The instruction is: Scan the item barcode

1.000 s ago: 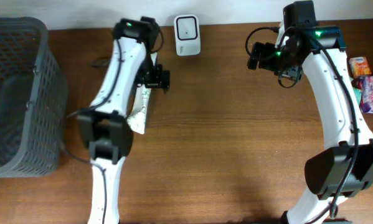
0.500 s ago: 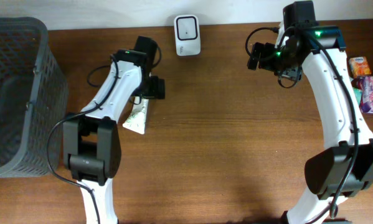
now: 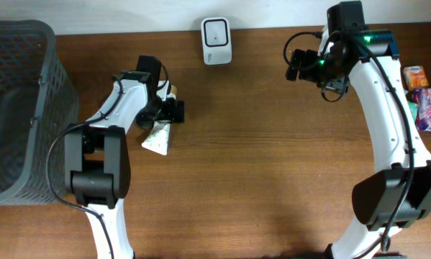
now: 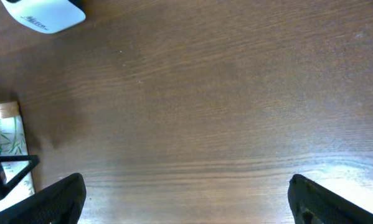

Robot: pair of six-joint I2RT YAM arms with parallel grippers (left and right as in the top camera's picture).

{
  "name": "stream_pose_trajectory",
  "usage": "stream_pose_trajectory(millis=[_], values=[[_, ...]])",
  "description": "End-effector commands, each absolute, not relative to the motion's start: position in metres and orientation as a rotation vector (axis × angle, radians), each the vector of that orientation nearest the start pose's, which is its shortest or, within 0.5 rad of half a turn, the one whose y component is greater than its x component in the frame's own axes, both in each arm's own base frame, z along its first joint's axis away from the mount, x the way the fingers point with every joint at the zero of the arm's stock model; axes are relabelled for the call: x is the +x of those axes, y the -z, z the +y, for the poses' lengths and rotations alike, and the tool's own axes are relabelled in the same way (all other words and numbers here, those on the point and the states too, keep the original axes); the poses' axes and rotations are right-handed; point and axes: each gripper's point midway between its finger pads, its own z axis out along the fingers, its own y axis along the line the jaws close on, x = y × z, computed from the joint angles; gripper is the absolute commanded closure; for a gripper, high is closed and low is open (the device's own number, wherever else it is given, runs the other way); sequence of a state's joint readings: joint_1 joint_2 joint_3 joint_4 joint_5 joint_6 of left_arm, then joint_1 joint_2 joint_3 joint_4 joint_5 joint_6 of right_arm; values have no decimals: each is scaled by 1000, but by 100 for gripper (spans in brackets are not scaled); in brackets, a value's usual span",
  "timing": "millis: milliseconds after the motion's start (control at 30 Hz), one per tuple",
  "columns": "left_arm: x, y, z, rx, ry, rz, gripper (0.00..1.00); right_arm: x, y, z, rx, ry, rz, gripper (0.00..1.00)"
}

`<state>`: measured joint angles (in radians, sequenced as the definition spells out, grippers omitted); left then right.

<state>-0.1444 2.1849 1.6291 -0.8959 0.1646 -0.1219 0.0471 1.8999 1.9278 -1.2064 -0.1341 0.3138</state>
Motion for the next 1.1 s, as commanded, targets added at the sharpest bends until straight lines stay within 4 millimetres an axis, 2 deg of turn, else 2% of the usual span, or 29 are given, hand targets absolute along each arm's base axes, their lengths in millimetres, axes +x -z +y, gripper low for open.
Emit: stream_pose_trajectory(millis=[0,67,100,167,233,267,333,400,433,467,500,567,600,633,733,767,800,867,967,1000,1067], values=[[418,13,-96,122,325,3102,27,441,-202,41,341,-264,2751,1],[414,8,-95,161,294,3123,44,441,-202,41,341,-264,2751,1],[414,3,-94,169,261,3132,47,441,-202,41,341,-264,2751,1],[416,-16,-99,210,193,3142,60,441,-202,41,341,-264,2751,2],[418,-33,-116,269,195,3126,69,441,-202,41,341,-264,2751,1],[419,-38,-125,300,198,3114,77,441,-202,41,341,-264,2751,1],[417,-44,-150,384,202,3088,79,441,-202,41,341,-264,2751,1],[413,-43,-161,407,187,3088,85,441,-202,41,341,-264,2751,1],[414,-42,-156,343,92,3089,80,441,-202,41,341,-264,2751,2],[420,-42,-141,250,-56,3075,76,441,-202,41,341,-264,2751,2],[425,-43,-129,208,-138,3057,29,441,-202,41,341,-264,2751,2],[429,-45,-120,170,-123,3058,23,441,-202,41,341,-264,2751,1],[433,-47,-115,139,-98,3057,5,441,-202,41,341,-264,2751,1],[436,-49,-111,109,-58,3057,2,441,-202,41,341,-264,2751,1],[443,-52,-105,5,203,3070,0,441,-202,41,341,-264,2751,1],[443,-55,-108,69,383,3063,1,441,-202,41,341,-264,2751,1],[442,-59,-113,146,494,3042,1,441,-202,41,341,-264,2751,1],[444,-58,-102,129,463,3046,1,441,-202,41,341,-264,2751,2],[443,-42,-61,-26,205,3106,0,441,-202,41,341,-264,2751,2],[437,-28,-58,-37,191,3153,2,441,-202,41,341,-264,2751,1],[430,-13,-57,-42,187,3195,6,441,-202,41,341,-264,2751,1]])
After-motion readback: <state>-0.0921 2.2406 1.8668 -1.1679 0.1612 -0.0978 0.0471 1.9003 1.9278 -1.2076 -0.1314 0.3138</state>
